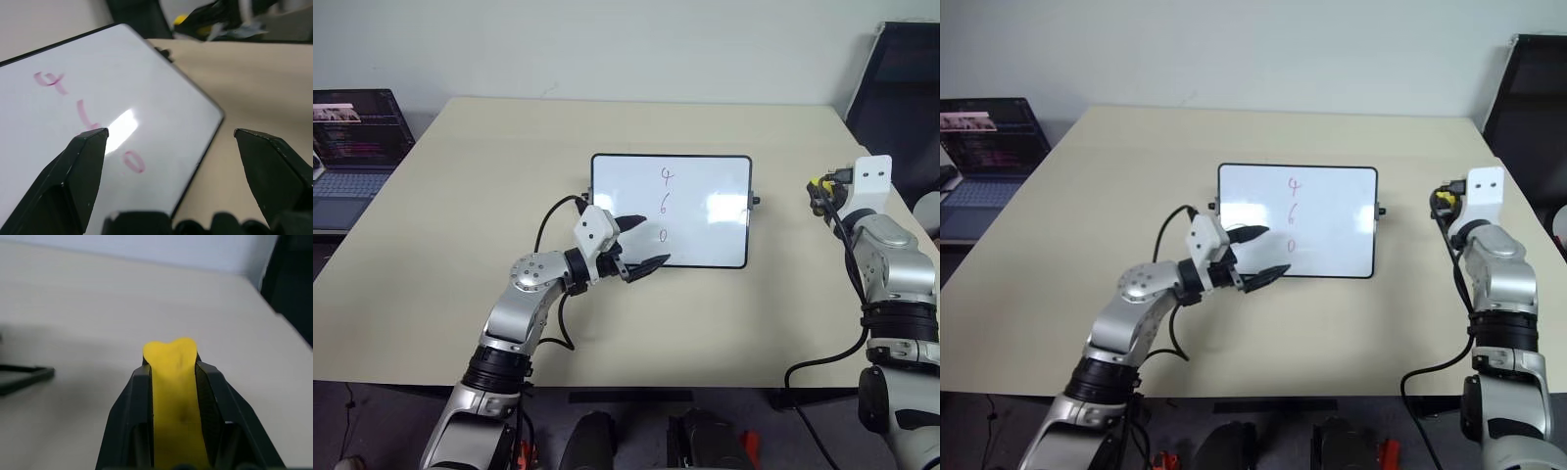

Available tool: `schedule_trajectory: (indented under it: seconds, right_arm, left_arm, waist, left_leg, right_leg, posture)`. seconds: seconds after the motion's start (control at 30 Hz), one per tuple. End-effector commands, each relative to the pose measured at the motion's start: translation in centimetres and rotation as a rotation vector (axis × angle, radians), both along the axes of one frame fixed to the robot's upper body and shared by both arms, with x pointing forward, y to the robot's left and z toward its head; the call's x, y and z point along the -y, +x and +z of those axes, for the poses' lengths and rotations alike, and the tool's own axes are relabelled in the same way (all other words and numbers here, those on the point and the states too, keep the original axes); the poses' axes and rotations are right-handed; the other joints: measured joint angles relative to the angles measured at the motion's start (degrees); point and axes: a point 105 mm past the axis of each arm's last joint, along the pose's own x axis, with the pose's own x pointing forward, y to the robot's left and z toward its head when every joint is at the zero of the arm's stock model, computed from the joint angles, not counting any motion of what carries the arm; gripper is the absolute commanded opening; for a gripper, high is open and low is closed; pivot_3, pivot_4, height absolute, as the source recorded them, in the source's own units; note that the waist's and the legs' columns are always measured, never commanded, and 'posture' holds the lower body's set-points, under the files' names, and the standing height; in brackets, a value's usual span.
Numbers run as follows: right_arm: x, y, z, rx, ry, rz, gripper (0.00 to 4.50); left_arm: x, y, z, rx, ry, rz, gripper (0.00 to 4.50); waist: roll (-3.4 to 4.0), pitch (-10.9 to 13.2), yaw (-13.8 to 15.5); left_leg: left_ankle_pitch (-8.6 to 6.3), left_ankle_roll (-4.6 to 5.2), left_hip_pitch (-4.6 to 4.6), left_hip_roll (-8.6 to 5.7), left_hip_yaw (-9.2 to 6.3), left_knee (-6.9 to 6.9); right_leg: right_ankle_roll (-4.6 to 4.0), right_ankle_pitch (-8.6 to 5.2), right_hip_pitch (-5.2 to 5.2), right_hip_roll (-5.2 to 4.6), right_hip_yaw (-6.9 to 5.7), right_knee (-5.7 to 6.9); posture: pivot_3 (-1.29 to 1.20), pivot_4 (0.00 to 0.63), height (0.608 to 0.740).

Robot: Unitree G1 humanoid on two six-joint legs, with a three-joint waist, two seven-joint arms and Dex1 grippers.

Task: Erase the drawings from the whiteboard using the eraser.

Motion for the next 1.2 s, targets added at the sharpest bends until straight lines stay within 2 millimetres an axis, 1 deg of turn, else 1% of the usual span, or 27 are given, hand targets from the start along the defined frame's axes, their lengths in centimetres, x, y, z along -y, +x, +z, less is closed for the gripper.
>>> schedule_trajectory:
  seconds: [0.03, 0.27, 0.47, 0.63, 0.8, 0.9, 1.0, 1.1, 1.2]
  right_arm:
    - [-1.9, -0.4, 3.1, 0.151, -0.044, 0.063, 0.87]
    - [-4.9, 0.0, 4.1, 0.225, -0.014, 0.15, 0.87]
    - [-8.1, 0.7, 4.8, 0.26, -0.006, 0.258, 0.87]
    - [-11.0, 1.2, 5.1, 0.267, 0.011, 0.341, 0.87]
    - [-13.8, 1.8, 5.2, 0.269, 0.03, 0.406, 0.87]
    - [-15.1, 2.0, 5.0, 0.261, 0.024, 0.444, 0.87]
    - [-16.8, 2.0, 3.7, 0.231, 0.01, 0.493, 0.87]
    - [-17.5, 2.0, 3.0, 0.216, 0.001, 0.516, 0.87]
    - [-18.0, 2.1, 2.7, 0.21, -0.006, 0.529, 0.87]
  left_arm:
    - [-0.7, 0.6, 0.8, 0.065, -0.011, 0.075, 4.5]
    - [-1.6, 0.7, 0.5, 0.079, -0.02, 0.176, 4.5]
    - [-2.5, 0.3, 0.5, 0.091, -0.044, 0.274, 4.5]
    - [-2.6, -0.7, 0.6, 0.081, -0.077, 0.311, 4.5]
    - [-2.1, -1.5, 0.6, 0.074, -0.092, 0.314, 4.5]
    - [-2.2, -1.4, 0.8, 0.082, -0.094, 0.326, 4.5]
    - [-2.4, -1.3, 0.7, 0.083, -0.08, 0.343, 4.5]
    - [-2.4, -1.3, 0.8, 0.085, -0.08, 0.347, 4.5]
    - [-2.5, -1.3, 0.9, 0.089, -0.08, 0.352, 4.5]
  waist:
    - [0.0, 0.0, 0.0]
    - [0.0, 0.0, 0.1]
    - [0.0, 0.0, 0.0]
    - [0.0, 0.0, 0.1]
    - [0.01, 0.0, 0.1]
    - [0.01, 0.0, 0.1]
    - [0.01, 0.0, 0.1]
    - [0.01, 0.0, 0.1]
    - [0.01, 0.0, 0.1]
  left_leg:
    - [0.0, 0.0, -0.01, 0.0, -0.01, 0.0]
    - [0.0, 0.0, -0.02, 0.0, -0.02, 0.0]
    - [0.0, 0.0, 0.0, 0.02, -0.06, 0.0]
    - [0.0, 0.0, -0.01, 0.01, -0.07, 0.0]
    - [0.0, 0.0, -0.01, 0.01, -0.1, 0.0]
    - [0.0, 0.0, -0.01, 0.0, -0.09, 0.0]
    - [0.0, 0.0, -0.01, 0.01, -0.1, 0.0]
    - [0.0, 0.0, -0.01, 0.01, -0.1, 0.0]
    - [0.0, 0.0, -0.01, 0.01, -0.13, 0.0]
  right_leg:
    - [0.0, 0.0, 0.0, 0.0, 0.0, 0.0]
    - [0.0, 0.01, 0.0, -0.03, -0.01, 0.02]
    - [-0.01, 0.01, -0.02, -0.04, 0.0, 0.04]
    - [-0.02, 0.02, -0.02, -0.07, -0.01, 0.05]
    - [-0.02, 0.02, -0.02, -0.07, -0.01, 0.07]
    - [-0.02, 0.02, -0.02, -0.07, -0.03, 0.07]
    - [-0.02, 0.02, -0.02, -0.07, -0.04, 0.06]
    - [-0.03, 0.02, -0.02, -0.07, -0.05, 0.07]
    - [-0.03, 0.02, -0.02, -0.08, -0.07, 0.07]
  posture:
    - [0.0, 0.15, 0.74]
    - [0.0, 0.15, 0.74]
    - [0.0, 0.15, 0.74]
    - [0.0, 0.15, 0.74]
    - [0.0, 0.15, 0.74]
    - [0.0, 0.15, 0.74]
    - [0.0, 0.15, 0.74]
    - [0.0, 0.15, 0.74]
    - [0.0, 0.15, 0.74]
